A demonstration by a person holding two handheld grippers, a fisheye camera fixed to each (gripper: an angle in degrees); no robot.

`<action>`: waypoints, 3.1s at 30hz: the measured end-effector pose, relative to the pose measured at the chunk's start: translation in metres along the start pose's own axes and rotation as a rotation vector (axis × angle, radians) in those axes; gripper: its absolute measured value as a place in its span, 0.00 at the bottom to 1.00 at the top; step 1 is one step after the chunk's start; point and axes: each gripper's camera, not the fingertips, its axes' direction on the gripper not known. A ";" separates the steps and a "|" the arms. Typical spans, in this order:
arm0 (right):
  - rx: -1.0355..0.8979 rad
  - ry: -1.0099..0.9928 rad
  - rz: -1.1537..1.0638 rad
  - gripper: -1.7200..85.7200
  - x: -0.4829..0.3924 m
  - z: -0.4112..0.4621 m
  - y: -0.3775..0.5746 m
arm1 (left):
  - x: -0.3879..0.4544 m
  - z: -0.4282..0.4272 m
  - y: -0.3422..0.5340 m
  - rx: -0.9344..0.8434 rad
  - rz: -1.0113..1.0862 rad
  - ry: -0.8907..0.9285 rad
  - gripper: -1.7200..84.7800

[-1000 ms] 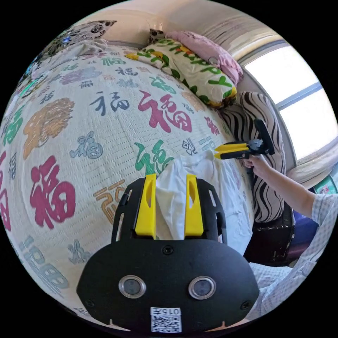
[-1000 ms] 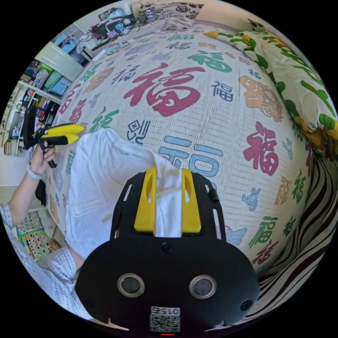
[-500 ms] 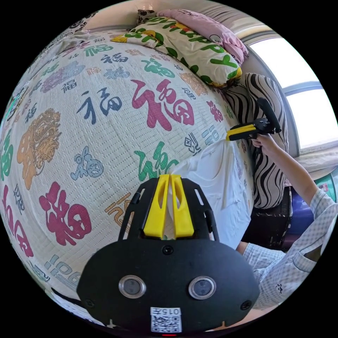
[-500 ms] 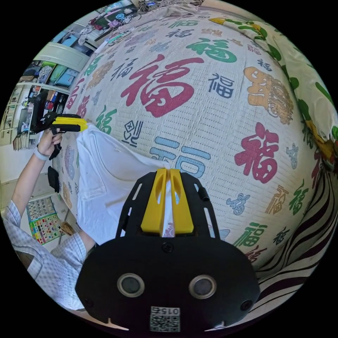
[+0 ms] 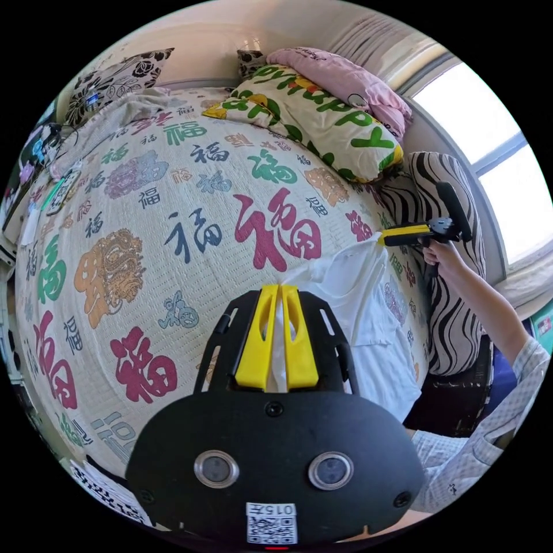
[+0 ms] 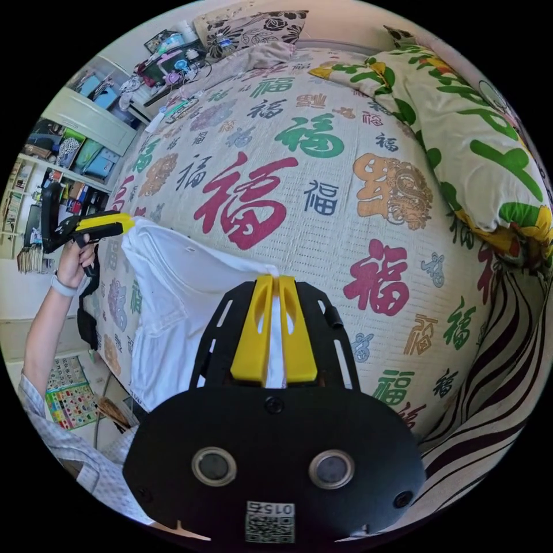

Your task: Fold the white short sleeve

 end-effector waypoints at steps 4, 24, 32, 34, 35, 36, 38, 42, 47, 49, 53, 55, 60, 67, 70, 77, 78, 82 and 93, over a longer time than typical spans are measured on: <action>0.015 -0.073 -0.116 0.02 -0.014 -0.008 0.070 | 0.025 -0.016 0.068 0.035 0.075 0.085 0.02; -0.235 -0.173 -0.292 0.03 -0.101 0.108 0.435 | 0.127 0.006 0.423 -0.201 -0.032 0.247 0.02; -0.273 -0.082 -0.311 0.06 -0.088 0.137 0.473 | 0.135 0.017 0.454 -0.299 0.010 0.178 0.02; -0.324 -0.100 -0.265 0.08 -0.076 0.148 0.485 | 0.135 0.015 0.467 -0.343 -0.003 0.150 0.01; -0.328 -0.105 -0.254 0.07 -0.073 0.149 0.488 | 0.134 0.013 0.470 -0.340 -0.012 0.147 0.01; -0.325 -0.103 -0.226 0.07 -0.067 0.149 0.493 | 0.132 0.006 0.474 -0.327 -0.034 0.150 0.01; -0.293 -0.090 -0.188 0.05 -0.057 0.144 0.497 | 0.133 -0.005 0.476 -0.286 -0.051 0.154 0.01; -0.169 -0.101 -0.195 0.04 -0.048 0.143 0.491 | 0.140 -0.002 0.469 -0.226 -0.050 0.225 0.02; -0.298 -0.070 -0.218 0.02 -0.037 0.188 0.490 | 0.136 0.031 0.480 -0.343 -0.064 0.188 0.02; -0.294 -0.107 -0.180 0.01 -0.023 0.194 0.503 | 0.128 0.028 0.492 -0.335 -0.090 0.205 0.01; -0.321 -0.192 -0.091 0.01 0.000 0.191 0.507 | 0.120 0.014 0.499 -0.385 -0.078 0.196 0.02; -0.251 -0.192 -0.058 0.02 0.021 0.175 0.498 | 0.110 -0.008 0.491 -0.334 -0.072 0.196 0.02; -0.005 -0.270 0.168 0.04 0.100 0.153 0.454 | 0.054 -0.045 0.453 -0.147 -0.207 0.100 0.10; 0.064 -0.400 0.357 0.09 0.174 0.185 0.409 | -0.026 -0.034 0.436 -0.035 -0.467 0.233 0.11; 0.066 -0.422 0.411 0.03 0.185 0.198 0.399 | -0.037 -0.030 0.442 -0.056 -0.494 0.230 0.05; 0.083 -0.431 0.477 0.01 0.208 0.209 0.392 | -0.058 -0.047 0.471 0.000 -0.539 0.196 0.03; 0.089 -0.441 0.475 0.01 0.208 0.212 0.389 | -0.059 -0.048 0.475 0.012 -0.532 0.208 0.03; 0.130 -0.411 0.446 0.02 0.197 0.210 0.388 | -0.053 -0.065 0.496 0.022 -0.519 0.179 0.08; -0.248 -0.460 0.174 0.09 0.079 0.270 0.422 | 0.007 -0.052 0.610 -0.242 -0.536 0.243 0.10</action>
